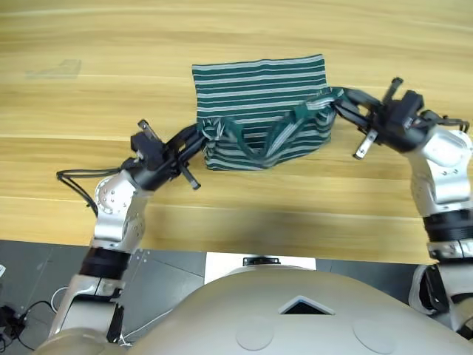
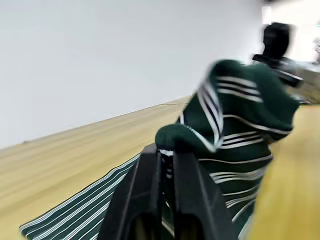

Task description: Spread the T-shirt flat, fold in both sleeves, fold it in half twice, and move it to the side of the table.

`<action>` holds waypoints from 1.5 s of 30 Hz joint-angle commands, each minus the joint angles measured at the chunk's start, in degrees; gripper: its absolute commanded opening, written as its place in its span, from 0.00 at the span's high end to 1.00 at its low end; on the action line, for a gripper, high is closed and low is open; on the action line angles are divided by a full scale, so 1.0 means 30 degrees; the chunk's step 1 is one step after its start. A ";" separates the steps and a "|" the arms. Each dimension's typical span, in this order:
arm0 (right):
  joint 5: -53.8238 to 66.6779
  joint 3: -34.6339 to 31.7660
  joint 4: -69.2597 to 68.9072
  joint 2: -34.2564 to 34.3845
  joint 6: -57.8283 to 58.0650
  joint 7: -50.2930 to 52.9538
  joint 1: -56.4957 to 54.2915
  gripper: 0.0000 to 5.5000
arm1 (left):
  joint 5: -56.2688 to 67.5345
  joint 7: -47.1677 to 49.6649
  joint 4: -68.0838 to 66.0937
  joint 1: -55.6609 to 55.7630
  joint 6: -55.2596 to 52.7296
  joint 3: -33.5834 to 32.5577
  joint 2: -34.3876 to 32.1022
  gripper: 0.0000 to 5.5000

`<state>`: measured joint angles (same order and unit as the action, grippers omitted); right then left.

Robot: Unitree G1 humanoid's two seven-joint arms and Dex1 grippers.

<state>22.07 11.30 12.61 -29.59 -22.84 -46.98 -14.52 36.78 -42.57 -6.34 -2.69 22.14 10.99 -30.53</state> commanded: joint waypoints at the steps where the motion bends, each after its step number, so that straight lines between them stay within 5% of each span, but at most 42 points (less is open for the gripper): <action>1: -0.3002 -0.0153 0.5132 0.2470 0.0318 0.3089 -0.3019 0.98 | -0.1313 0.2068 -0.3182 0.2719 -0.2694 -0.0622 0.2288 0.97; 12: -0.6631 -0.1435 1.6468 0.5482 -0.1214 0.7882 -0.9192 0.98 | -0.4083 0.5688 -1.3795 0.9581 -0.3975 -0.4592 0.5157 0.93; 27: -0.9070 -0.1963 2.0054 0.6510 -0.0948 1.1992 -1.0956 0.44 | -0.5394 0.4774 -1.7862 1.2253 -0.2339 -0.7275 0.5508 0.47; 30: -0.8940 -0.2138 1.8982 0.6676 -0.2198 1.1376 -1.0042 0.38 | -0.4610 0.4749 -1.5437 1.0756 -0.1607 -0.8369 0.5570 0.42; 34: -0.8942 -0.1784 1.6608 0.7617 -0.3563 1.0765 -0.8734 0.38 | -0.3880 0.1774 -0.6609 0.5751 -0.0191 -0.6291 0.7561 0.42; 45: -0.9850 -0.1573 1.9015 1.0222 -0.0857 1.2147 -1.0166 0.38 | -0.2981 0.4366 -0.6856 0.6540 -0.2036 -0.7034 1.0502 0.42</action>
<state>-7.60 6.99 67.93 -1.19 -27.87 -10.99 -42.14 27.48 -30.36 -25.77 15.88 16.98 -9.68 0.12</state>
